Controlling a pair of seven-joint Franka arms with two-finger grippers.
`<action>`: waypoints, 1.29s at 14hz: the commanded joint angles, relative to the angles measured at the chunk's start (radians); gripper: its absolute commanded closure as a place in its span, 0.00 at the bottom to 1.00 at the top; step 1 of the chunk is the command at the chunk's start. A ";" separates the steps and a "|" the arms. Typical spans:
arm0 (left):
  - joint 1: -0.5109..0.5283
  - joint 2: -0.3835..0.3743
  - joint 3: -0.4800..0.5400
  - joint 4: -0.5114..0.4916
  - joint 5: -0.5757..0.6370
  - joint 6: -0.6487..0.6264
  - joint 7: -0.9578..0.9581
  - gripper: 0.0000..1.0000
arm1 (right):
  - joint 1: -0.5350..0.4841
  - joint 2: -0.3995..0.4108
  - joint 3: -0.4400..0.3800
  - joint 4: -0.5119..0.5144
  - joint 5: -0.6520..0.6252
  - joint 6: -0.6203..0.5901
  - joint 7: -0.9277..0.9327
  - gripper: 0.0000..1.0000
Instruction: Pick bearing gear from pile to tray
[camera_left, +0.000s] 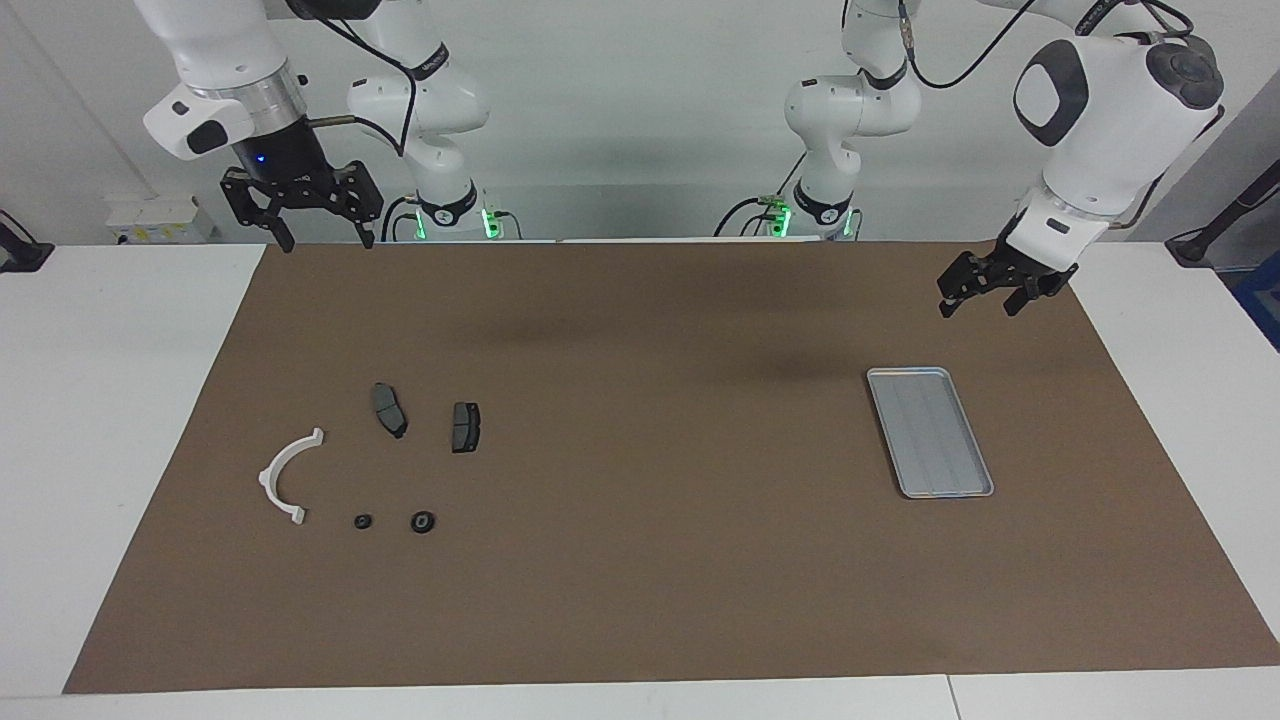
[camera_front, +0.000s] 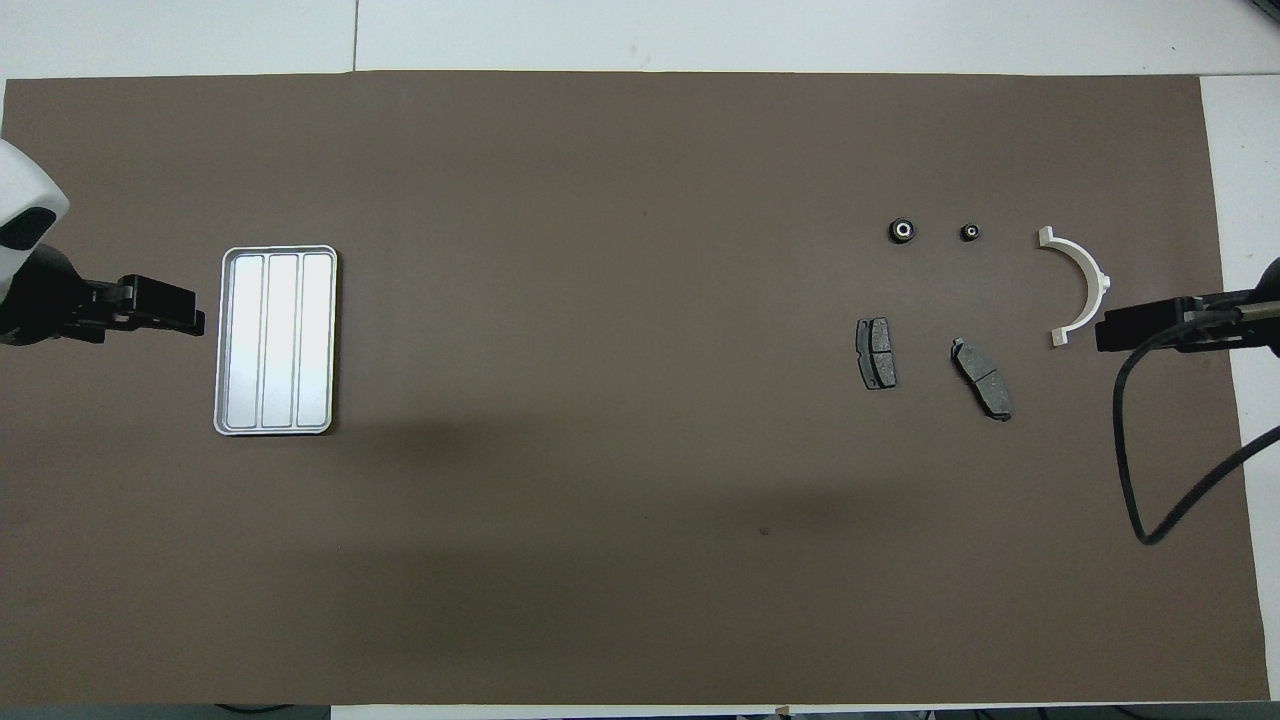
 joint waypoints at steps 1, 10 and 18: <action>0.007 -0.027 -0.006 -0.029 0.013 0.020 0.010 0.00 | 0.008 -0.009 -0.007 -0.012 -0.018 0.020 -0.022 0.00; 0.006 -0.027 -0.006 -0.029 0.013 0.020 0.010 0.00 | 0.011 0.046 -0.007 0.004 -0.049 0.022 -0.098 0.00; 0.006 -0.027 -0.006 -0.029 0.013 0.020 0.010 0.00 | 0.008 0.370 -0.007 0.199 -0.055 0.068 -0.105 0.00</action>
